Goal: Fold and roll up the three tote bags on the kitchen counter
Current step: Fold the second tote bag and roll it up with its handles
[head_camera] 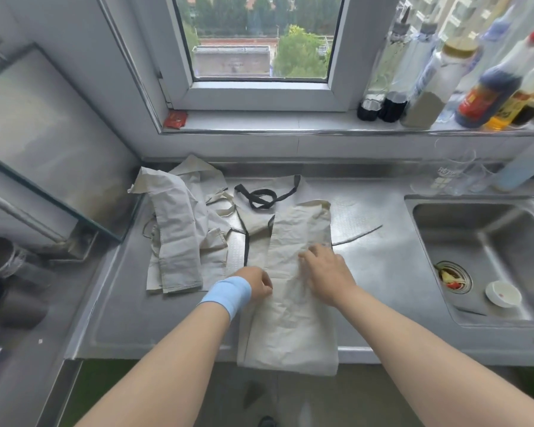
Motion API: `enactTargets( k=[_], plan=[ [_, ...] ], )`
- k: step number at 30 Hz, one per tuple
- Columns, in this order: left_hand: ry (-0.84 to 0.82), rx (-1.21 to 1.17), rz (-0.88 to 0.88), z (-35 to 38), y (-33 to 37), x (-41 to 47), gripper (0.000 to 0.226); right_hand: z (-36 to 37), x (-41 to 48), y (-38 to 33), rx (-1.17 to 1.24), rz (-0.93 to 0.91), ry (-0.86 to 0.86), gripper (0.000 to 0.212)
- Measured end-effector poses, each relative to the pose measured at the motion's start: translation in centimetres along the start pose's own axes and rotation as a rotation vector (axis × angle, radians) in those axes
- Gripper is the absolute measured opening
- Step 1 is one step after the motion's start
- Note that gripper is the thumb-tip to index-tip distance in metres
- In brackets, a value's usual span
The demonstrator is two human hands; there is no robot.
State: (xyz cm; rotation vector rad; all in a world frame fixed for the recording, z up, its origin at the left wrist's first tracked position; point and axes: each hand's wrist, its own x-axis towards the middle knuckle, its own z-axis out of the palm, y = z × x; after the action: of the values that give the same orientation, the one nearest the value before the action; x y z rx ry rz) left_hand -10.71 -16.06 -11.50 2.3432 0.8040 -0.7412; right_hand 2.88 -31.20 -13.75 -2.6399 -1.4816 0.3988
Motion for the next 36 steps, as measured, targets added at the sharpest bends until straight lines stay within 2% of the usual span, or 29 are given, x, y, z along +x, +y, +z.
enactTargets(
  k=[3, 6, 9, 12, 14, 18, 19, 23, 26, 29, 31, 33, 36],
  plan=[
    [0.166, -0.015, -0.027, -1.6, 0.5, 2.2, 0.022, -0.2, 1.5, 0.4, 0.039, 0.062, -0.026, 0.057],
    [0.365, -0.101, -0.089, -3.9, 0.4, 4.7, 0.018, -0.9, 3.7, 0.7, 0.134, 0.107, 0.135, 0.044],
    [0.541, -0.296, -0.203, -6.7, -0.1, 7.3, 0.03, -2.2, 7.1, 0.9, 0.146, 0.106, 0.198, 0.035],
    [0.487, -0.413, -0.339, -9.2, -0.8, 9.6, 0.044, -3.6, 10.6, 1.0, 0.189, 0.121, 0.222, 0.029],
    [0.418, -0.477, -0.398, -10.5, -1.4, 11.1, 0.044, -4.5, 12.6, 1.2, 0.209, 0.16, 0.213, 0.028],
    [0.249, -0.679, -0.422, -11.9, -1.7, 13.0, 0.015, -5.7, 15.9, 2.9, 0.268, 0.276, 0.154, 0.032],
    [0.232, -0.714, -0.405, -12.0, -1.6, 13.3, 0.015, -5.8, 16.5, 3.4, 0.295, 0.304, 0.129, 0.033],
    [0.273, -0.75, -0.539, -13.0, -2.1, 15.4, 0.037, -5.7, 19.6, 5.3, 0.43, 0.401, 0.045, 0.045],
    [0.319, -0.82, -0.468, -14.5, -1.6, 16.1, 0.021, -5.6, 21.4, 6.1, 0.425, 0.443, -0.047, 0.053],
    [0.415, -0.937, -0.295, -15.8, -1.2, 16.5, 0.024, -5.4, 22.7, 6.4, 0.401, 0.535, -0.121, 0.057],
    [0.473, -1.059, -0.169, -16.6, -1.0, 16.5, 0.025, -5.6, 23.3, 6.6, 0.402, 0.598, -0.145, 0.04],
    [0.518, -1.087, -0.076, -17.6, -0.8, 16.4, 0.019, -6.0, 23.7, 6.9, 0.43, 0.638, -0.143, 0.007],
    [0.63, -1.002, -0.087, -19.1, -0.9, 16.9, 0.005, -7.0, 24.3, 7.6, 0.522, 0.674, -0.011, 0.01]
  ],
)
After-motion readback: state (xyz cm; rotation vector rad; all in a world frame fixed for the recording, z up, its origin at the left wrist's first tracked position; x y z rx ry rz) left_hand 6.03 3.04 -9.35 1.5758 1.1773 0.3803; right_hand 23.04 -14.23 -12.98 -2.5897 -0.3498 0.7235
